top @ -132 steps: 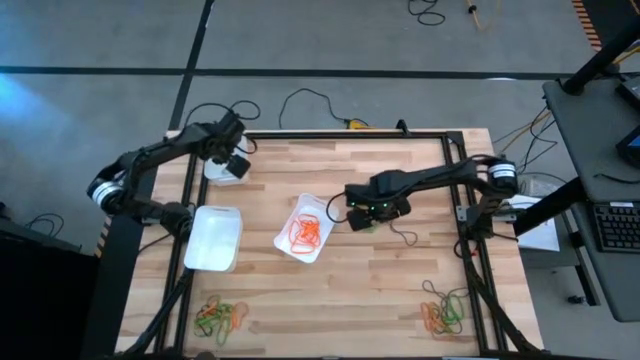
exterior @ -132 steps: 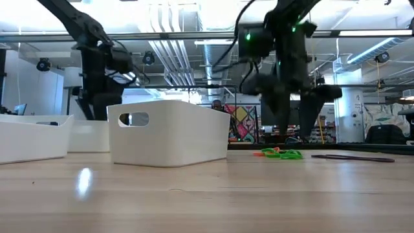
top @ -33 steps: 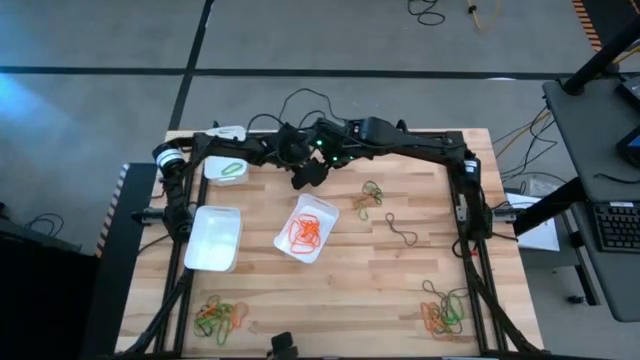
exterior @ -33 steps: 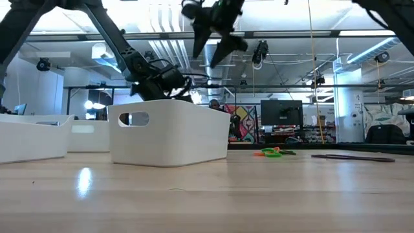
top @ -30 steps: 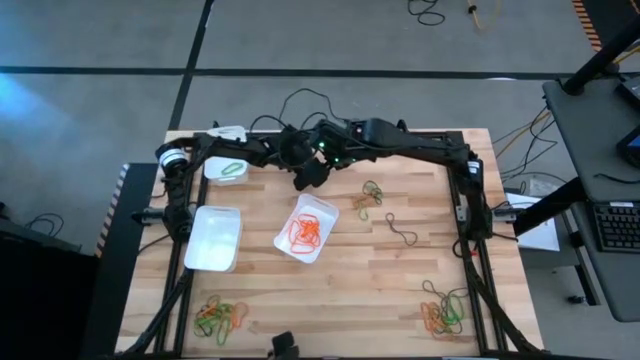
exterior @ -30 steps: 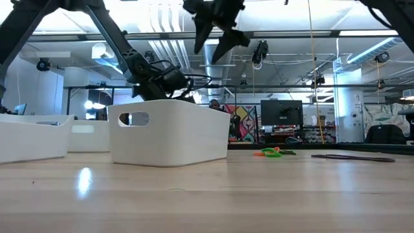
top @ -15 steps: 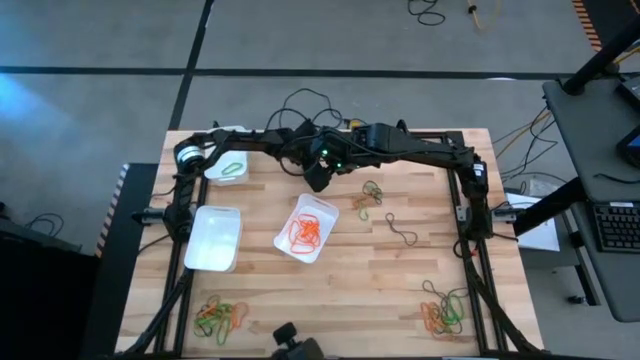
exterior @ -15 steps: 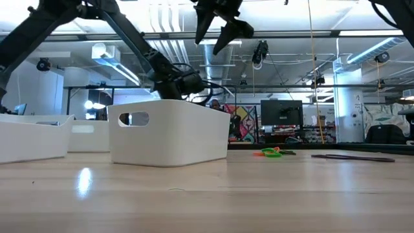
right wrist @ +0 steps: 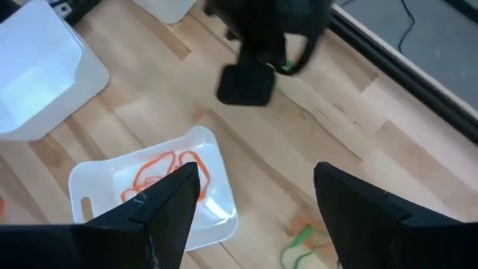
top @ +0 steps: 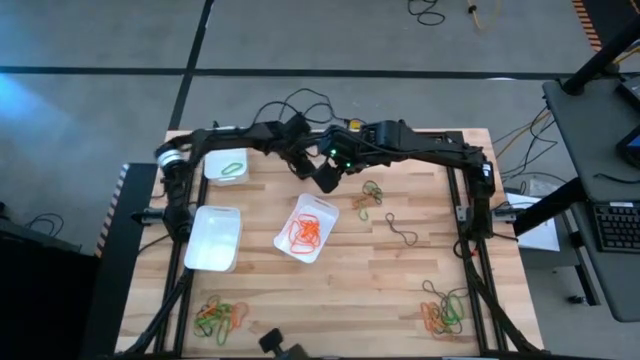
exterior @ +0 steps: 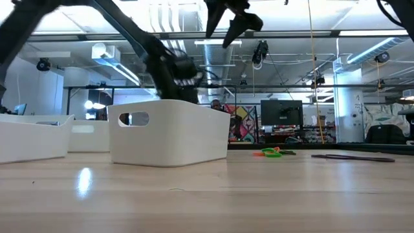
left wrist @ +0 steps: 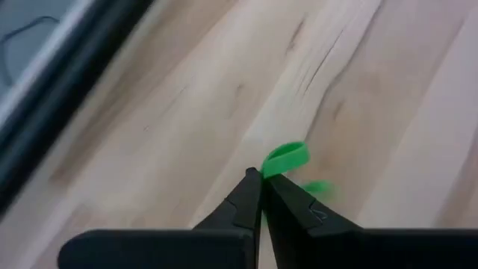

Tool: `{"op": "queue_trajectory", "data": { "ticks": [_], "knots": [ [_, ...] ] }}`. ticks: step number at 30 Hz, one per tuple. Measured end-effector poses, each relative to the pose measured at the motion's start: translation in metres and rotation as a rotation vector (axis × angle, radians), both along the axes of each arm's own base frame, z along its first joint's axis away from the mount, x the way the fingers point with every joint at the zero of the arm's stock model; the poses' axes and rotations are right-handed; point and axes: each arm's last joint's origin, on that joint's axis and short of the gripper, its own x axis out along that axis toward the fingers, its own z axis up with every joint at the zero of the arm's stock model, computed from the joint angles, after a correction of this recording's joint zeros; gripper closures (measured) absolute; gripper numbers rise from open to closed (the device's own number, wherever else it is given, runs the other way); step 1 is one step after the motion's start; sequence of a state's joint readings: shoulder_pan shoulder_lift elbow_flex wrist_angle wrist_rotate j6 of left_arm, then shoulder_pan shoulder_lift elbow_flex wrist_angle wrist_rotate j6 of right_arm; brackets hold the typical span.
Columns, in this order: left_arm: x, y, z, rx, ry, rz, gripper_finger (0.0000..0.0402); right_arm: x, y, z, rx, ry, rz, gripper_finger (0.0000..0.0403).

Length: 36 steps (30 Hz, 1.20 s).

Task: Sort rubber bands into baskets
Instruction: Put the green rubber band into the top white bin

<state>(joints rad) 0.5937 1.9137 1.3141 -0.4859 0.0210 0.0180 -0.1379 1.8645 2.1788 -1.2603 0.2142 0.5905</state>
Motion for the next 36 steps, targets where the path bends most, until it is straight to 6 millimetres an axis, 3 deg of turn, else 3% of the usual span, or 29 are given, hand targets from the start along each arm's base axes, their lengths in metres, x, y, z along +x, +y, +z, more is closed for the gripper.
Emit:
{"op": "queue_trajectory", "data": {
  "ticks": [5,10,14,17,24,28,36],
  "knots": [
    [-0.046,-0.027,0.036,0.056,0.006,0.076,0.0401,-0.002,-0.003,0.002,-0.042,0.013,0.037,0.0152],
    [-0.108,-0.052,0.060,0.135,0.077,0.286,0.0401,-0.004,-0.014,0.003,-0.094,0.042,0.095,0.0150],
    [-0.150,-0.061,0.075,0.255,0.124,0.500,0.0401,-0.005,-0.027,0.004,-0.131,0.044,0.106,0.0151],
    [-0.168,-0.057,0.077,0.295,0.193,0.588,0.0401,-0.003,-0.035,0.003,-0.150,0.018,0.100,0.0155],
    [-0.186,-0.026,0.049,0.117,0.300,0.680,0.0402,0.009,-0.043,-0.027,-0.131,0.029,0.175,0.0158],
    [-0.178,-0.009,0.036,0.063,0.341,0.683,0.0402,0.008,-0.043,-0.056,-0.109,0.123,0.201,0.0157],
    [-0.164,0.014,0.007,-0.028,0.482,0.616,0.0402,-0.020,-0.030,-0.130,-0.026,0.446,0.455,0.0156]
  ]
}}
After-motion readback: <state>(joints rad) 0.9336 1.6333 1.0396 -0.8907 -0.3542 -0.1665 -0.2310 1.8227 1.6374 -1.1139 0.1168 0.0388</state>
